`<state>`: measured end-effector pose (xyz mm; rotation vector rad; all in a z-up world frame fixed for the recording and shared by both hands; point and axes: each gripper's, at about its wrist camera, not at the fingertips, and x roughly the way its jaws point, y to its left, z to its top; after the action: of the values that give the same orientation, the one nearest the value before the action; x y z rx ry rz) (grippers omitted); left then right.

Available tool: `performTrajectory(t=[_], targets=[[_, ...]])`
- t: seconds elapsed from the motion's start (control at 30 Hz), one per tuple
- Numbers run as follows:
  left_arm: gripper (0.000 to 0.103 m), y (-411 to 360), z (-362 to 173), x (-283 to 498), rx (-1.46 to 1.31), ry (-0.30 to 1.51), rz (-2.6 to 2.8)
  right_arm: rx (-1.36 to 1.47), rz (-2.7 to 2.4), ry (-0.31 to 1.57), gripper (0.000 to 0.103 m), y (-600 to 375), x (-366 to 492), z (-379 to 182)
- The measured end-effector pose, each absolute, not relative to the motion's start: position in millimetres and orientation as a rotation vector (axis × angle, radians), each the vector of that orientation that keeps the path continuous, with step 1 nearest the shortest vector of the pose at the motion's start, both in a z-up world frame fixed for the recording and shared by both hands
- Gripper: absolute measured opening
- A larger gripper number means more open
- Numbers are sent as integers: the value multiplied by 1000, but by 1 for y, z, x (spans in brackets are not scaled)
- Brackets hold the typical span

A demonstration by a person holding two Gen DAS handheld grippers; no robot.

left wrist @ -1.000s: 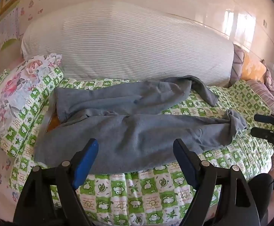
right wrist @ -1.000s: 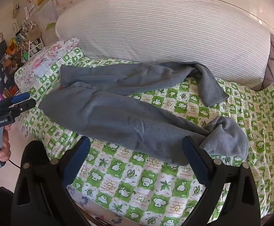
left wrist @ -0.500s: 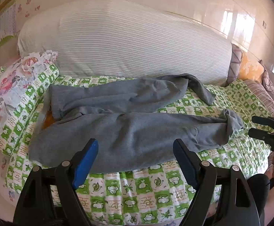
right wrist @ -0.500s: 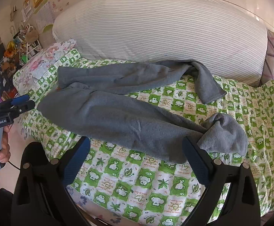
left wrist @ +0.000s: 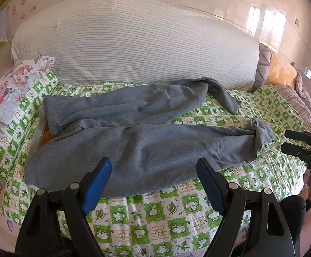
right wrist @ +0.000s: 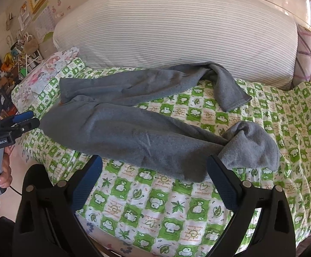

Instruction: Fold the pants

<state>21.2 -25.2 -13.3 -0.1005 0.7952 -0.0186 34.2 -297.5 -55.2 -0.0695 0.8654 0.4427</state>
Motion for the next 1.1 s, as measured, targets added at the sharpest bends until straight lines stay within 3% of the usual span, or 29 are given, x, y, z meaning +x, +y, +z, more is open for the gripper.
performTrajectory(t=[0.57,0.63,0.7,0.9,1.1], targets=[[82,-113,-63,59,-25,920,-422,200,205,937,97,-407,53,-105],[82,-126,-71,66,7,933,-471,270,166,950,89,-424,62,-116],[82,-145,-83,77,65,950,-521,347,118,967,72,-443,71,-129],[82,-191,-102,101,232,957,-617,699,56,988,69,-502,95,-170],[82,-234,-123,128,346,972,-639,840,57,978,69,-525,114,-186]])
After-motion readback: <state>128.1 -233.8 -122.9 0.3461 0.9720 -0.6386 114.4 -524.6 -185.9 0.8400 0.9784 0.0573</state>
